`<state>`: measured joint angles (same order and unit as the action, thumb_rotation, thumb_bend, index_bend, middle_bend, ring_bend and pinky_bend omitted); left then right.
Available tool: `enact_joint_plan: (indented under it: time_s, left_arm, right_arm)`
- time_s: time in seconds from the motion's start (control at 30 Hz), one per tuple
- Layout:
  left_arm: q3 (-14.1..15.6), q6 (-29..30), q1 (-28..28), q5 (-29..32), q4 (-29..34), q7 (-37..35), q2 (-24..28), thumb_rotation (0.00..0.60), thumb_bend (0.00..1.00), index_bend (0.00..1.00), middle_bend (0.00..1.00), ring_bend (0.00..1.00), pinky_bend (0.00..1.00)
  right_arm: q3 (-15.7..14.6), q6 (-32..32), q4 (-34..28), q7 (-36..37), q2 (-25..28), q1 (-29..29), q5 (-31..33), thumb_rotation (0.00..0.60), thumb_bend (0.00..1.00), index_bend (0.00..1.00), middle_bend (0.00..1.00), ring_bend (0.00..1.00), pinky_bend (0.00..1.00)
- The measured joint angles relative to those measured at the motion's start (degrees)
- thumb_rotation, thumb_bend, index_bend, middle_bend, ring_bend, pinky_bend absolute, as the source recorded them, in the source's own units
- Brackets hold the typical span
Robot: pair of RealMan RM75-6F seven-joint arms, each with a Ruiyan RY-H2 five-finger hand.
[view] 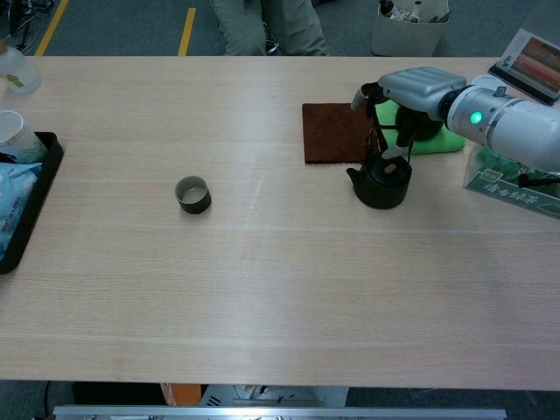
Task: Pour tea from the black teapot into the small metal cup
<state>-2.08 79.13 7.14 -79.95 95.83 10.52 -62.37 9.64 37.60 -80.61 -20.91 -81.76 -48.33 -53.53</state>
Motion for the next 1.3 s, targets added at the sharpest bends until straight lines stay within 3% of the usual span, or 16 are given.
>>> enact_joint_plan:
  time_s: [0.57,0.9,1.3]
  left_arm:
    - [0.16,0.46,0.12,-1.03,0.44,-1.00,0.00,0.600,0.42,0.07,0.11,0.09,0.08]
    - [0.38,0.62,-0.13,-0.97,0.61,-1.09,0.06,0.600,0.42,0.07,0.11,0.09,0.08]
    - [0.81,0.94,-0.68,-1.30,-0.21,-2.92,-0.02,0.600,0.42,0.07,0.11,0.09,0.08]
  right_arm:
    - [-2.85,-0.39,-1.58,1.76,0.70,-1.25,2.63,0.600,0.01,0.22,0.39,0.13,0.14]
    - [-4.35,4.66,-10.77,2.03,5.19,0.85,0.02,0.600,0.01,0.22,0.40,0.15,0.14]
    - [-8.85,13.91,-22.07,-1.02,10.40,6.05,-5.28,0.600,0.01,0.22,0.40,0.21,0.14]
